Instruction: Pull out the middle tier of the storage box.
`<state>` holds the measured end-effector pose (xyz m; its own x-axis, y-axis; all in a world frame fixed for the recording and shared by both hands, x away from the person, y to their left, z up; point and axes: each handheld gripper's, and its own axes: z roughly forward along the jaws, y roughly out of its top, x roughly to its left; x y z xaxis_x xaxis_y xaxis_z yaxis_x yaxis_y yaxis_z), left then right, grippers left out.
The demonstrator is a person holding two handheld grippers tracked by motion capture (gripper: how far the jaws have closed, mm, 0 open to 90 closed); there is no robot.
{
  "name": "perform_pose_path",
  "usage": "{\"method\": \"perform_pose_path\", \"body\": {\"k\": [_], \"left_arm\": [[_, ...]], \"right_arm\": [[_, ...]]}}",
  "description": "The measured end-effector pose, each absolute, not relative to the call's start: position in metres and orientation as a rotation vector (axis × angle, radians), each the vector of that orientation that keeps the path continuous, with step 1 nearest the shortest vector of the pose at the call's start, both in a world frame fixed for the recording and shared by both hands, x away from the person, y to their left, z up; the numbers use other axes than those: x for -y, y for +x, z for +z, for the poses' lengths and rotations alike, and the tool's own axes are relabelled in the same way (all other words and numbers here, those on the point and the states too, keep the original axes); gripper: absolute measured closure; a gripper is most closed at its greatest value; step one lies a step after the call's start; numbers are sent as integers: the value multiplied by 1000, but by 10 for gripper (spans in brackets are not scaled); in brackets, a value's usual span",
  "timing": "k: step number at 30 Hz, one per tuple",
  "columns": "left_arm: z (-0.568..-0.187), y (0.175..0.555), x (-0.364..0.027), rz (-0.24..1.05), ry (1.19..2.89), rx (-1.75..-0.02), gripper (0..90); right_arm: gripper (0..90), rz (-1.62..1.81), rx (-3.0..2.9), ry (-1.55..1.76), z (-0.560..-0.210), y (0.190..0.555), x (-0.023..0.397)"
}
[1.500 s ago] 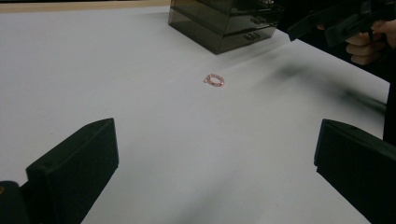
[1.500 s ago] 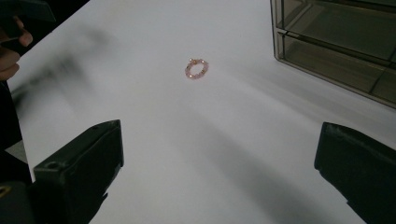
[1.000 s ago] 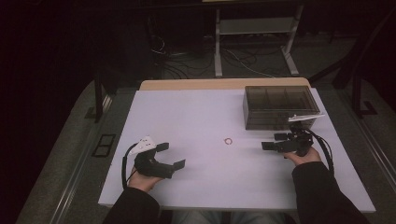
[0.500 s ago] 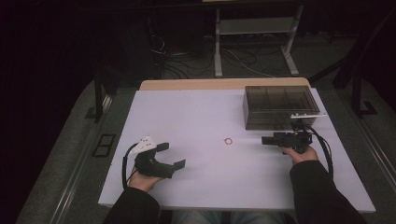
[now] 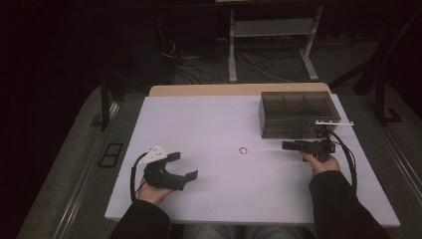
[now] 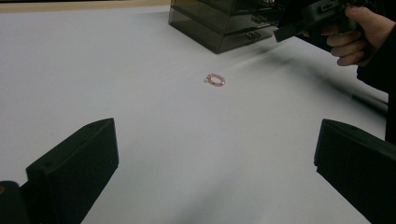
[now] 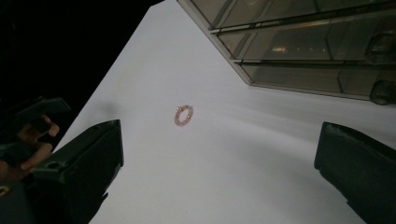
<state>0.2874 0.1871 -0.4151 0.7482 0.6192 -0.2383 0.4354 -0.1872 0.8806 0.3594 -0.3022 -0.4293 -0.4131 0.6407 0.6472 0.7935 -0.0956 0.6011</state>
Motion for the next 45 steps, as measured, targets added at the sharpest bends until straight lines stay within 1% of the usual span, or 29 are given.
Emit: {"method": "perform_pose_path", "body": {"k": [19,45], "left_arm": [[-415,288,-186,202,1830,-809,0],[-416,288,-185,200,1842,-804,0]], "right_arm": [[6,-1641,1702,-1749,-435,357,327],[6,-1707,1402,-1850,-436,359,334]]}}
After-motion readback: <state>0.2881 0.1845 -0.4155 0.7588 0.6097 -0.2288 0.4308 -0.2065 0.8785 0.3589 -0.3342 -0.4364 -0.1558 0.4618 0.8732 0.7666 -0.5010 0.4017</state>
